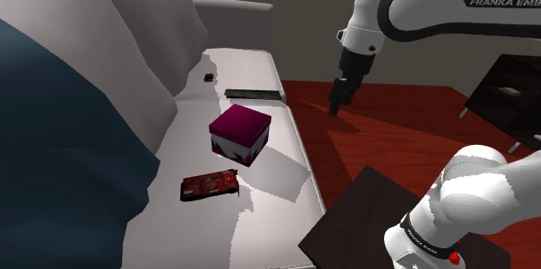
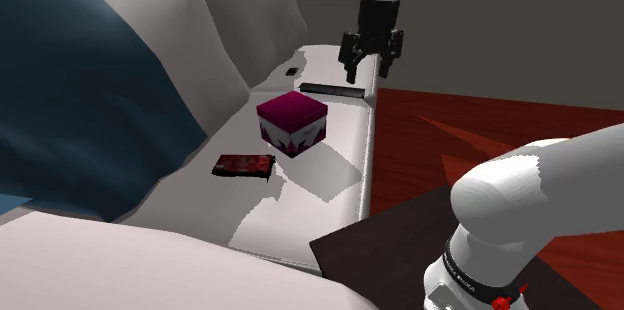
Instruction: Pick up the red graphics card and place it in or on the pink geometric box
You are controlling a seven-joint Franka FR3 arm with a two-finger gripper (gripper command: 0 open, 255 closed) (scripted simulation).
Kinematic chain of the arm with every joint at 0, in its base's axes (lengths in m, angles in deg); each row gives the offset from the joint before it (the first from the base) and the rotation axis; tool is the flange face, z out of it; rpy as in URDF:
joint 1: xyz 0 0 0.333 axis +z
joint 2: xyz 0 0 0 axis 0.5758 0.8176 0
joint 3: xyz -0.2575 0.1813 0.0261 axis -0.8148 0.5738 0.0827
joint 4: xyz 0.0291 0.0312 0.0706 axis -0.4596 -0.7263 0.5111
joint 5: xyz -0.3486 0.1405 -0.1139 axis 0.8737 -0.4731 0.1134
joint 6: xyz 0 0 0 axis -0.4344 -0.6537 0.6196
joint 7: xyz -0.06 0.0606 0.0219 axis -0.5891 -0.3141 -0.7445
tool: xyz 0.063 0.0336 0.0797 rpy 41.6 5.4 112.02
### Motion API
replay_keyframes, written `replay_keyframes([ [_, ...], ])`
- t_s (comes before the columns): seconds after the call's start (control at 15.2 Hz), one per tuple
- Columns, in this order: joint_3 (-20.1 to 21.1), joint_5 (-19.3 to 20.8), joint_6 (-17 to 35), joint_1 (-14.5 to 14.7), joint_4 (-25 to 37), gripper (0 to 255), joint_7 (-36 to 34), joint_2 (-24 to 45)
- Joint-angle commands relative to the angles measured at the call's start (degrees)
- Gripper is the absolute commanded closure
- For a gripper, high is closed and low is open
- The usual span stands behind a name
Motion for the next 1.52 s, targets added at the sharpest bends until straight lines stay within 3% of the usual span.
replay_keyframes([
  [0.0,2.2,-0.7,3.4,0.5,-1.1,0,-2.2,2.0],
  [0.46,9.7,-1.4,15.6,1.3,-2.9,0,-10.0,12.1],
  [0.79,14.9,0.6,23.9,1.0,-1.7,0,-16.5,21.7],
  [1.12,19.2,6.1,30.9,0.5,1.7,0,-25.0,33.2],
  [1.45,20.9,15.4,35.6,1.4,7.2,0,-35.2,45.8],
])
